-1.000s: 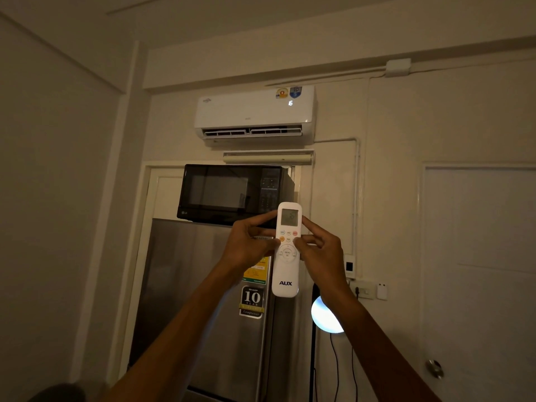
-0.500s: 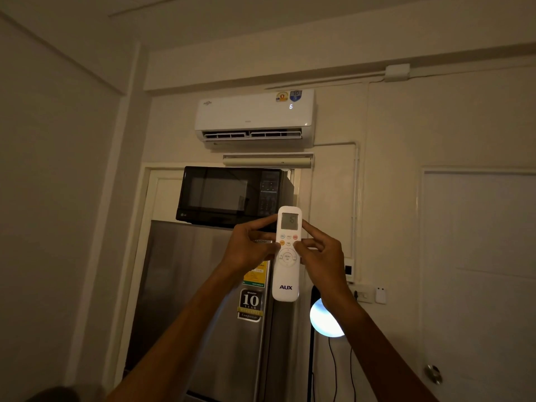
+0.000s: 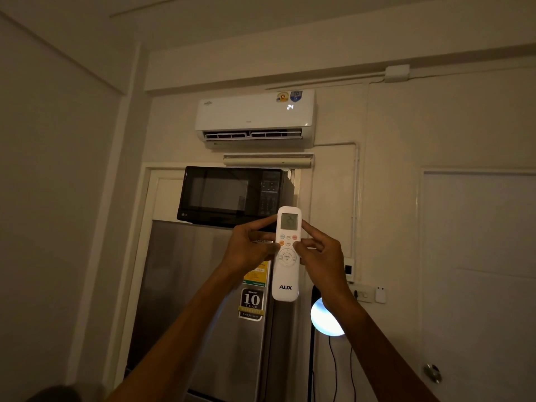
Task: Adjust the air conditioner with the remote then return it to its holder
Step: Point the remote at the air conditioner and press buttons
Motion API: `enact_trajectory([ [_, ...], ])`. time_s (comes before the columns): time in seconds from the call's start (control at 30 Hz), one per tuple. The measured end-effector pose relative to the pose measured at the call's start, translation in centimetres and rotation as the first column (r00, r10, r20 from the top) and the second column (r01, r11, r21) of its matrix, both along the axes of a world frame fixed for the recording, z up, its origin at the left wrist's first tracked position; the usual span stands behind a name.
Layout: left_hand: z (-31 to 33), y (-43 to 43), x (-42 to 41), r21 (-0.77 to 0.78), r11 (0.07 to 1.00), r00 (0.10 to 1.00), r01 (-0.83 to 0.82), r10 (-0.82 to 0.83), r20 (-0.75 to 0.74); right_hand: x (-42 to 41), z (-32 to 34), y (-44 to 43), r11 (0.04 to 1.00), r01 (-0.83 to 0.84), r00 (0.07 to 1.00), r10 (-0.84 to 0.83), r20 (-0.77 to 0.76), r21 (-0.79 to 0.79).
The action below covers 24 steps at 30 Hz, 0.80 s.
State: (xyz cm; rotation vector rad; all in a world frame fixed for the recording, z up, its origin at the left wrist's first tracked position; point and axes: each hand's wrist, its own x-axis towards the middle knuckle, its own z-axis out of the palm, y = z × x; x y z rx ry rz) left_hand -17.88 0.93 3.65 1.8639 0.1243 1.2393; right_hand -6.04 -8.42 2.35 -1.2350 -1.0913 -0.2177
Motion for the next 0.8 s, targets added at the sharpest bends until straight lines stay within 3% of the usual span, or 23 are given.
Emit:
enact_trajectory([
  [0.8, -0.05, -0.51, -0.41, -0.007, 1.0, 1.0, -0.003, 0.003, -0.022, -0.25, -0.42, -0.16, 1.0, -0.015, 1.0, 0.015, -0.018, 0.007],
])
